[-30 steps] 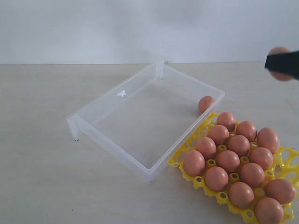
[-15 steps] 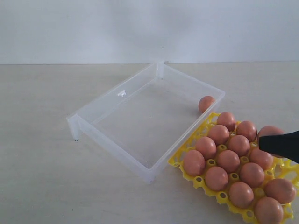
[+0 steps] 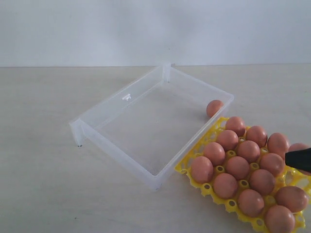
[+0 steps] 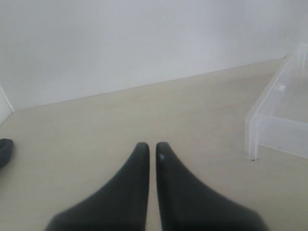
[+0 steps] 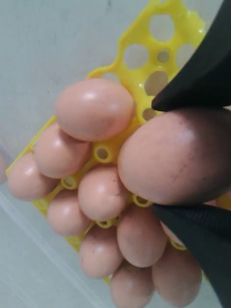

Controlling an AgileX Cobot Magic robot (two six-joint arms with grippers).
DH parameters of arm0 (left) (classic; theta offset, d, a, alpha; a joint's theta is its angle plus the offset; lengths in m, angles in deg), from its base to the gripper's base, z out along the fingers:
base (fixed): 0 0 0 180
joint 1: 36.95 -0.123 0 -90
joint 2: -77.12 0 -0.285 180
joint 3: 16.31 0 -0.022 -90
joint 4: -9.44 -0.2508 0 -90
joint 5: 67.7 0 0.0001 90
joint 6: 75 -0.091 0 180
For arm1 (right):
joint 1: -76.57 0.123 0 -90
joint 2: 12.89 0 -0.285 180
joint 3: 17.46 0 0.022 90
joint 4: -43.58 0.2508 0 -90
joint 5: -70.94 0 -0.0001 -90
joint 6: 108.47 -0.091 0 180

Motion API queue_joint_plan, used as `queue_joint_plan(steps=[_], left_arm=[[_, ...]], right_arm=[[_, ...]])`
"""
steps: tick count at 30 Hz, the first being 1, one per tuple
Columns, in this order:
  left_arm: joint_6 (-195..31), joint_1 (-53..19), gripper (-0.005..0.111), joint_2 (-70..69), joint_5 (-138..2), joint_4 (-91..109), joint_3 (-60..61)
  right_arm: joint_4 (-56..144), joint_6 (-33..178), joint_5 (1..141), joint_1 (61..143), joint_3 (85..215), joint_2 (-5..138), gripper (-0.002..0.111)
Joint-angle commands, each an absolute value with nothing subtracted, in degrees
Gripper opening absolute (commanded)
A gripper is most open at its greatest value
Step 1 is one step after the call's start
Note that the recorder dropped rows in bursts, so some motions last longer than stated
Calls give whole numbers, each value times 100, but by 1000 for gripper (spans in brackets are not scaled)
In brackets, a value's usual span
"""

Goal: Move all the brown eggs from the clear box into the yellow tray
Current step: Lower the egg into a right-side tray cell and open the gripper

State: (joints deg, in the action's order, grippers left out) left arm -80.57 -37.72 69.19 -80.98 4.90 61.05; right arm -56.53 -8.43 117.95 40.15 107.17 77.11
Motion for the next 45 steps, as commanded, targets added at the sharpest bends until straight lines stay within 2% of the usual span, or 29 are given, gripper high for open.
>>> queue_joint_plan(steps=[1, 16, 20, 25, 27, 39, 45], left_arm=[[-8040, -3753, 4, 6933, -8060, 519, 6090], [-8040, -3753, 4, 6933, -8060, 519, 6090], [-8040, -3753, 4, 6933, -8060, 519, 6090], [-8040, -3753, 4, 6933, -8060, 519, 6090], [-8040, -3753, 4, 6933, -8060, 519, 6090], [-8040, -3753, 4, 6933, -8060, 519, 6090], [-8040, -3753, 4, 6933, -8060, 519, 6090]], right_arm=[[-5636, -744, 11769, 3998, 10628, 7671, 0], [-5636, -377, 11542, 4158, 10603, 7671, 1], [-5636, -345, 11406, 4344, 10603, 7671, 15], [-5636, -345, 10975, 4353, 10603, 7671, 43], [-5636, -345, 10974, 4353, 10603, 7671, 47], [-5636, -345, 11035, 4415, 10603, 7671, 49], [-4918, -268, 11151, 4415, 10671, 7671, 49]])
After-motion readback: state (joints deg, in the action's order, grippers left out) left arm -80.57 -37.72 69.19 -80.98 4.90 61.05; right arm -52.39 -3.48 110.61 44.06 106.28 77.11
